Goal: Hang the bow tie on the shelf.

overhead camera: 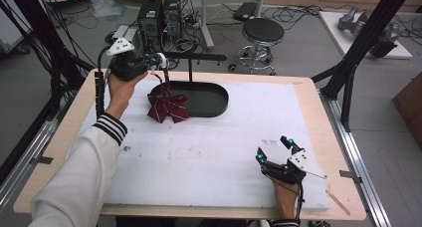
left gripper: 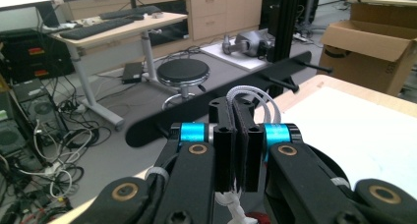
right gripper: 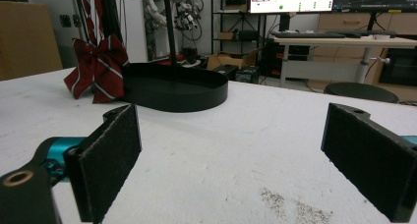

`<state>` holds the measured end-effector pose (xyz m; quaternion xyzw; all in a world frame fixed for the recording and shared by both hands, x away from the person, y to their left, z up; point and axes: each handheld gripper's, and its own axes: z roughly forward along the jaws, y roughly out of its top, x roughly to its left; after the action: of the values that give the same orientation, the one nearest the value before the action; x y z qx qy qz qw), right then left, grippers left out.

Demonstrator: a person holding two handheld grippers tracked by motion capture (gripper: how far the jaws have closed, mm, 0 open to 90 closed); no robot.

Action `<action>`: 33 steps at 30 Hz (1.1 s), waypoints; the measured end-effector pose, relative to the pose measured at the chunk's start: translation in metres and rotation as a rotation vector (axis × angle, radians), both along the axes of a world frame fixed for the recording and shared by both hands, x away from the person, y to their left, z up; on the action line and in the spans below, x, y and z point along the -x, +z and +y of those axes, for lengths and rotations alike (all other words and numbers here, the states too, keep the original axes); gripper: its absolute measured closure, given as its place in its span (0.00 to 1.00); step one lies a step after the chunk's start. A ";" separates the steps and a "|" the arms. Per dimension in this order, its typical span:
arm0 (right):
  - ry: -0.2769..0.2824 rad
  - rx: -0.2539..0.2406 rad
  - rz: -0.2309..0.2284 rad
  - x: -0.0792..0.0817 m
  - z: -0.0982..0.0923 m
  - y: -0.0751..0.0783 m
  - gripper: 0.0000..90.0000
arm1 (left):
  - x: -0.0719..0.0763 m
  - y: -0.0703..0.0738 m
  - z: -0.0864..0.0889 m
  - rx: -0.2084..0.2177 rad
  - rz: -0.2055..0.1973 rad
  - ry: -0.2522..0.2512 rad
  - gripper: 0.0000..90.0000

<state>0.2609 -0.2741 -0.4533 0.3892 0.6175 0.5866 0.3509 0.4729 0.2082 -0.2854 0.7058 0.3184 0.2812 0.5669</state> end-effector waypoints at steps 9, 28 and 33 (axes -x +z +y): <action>0.001 0.002 -0.001 0.000 0.000 0.000 0.08 | -0.006 0.013 -0.004 -0.011 -0.021 0.010 0.97; 0.001 -0.001 0.001 0.000 0.000 0.000 0.08 | -0.031 0.022 0.008 -0.022 -0.032 0.082 0.97; 0.000 -0.001 0.000 0.000 0.000 0.000 0.08 | -0.038 0.013 0.009 -0.053 -0.003 0.087 0.97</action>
<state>0.2608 -0.2740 -0.4534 0.3893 0.6173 0.5869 0.3506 0.5111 0.2172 -0.2729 0.7057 0.3406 0.3149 0.5356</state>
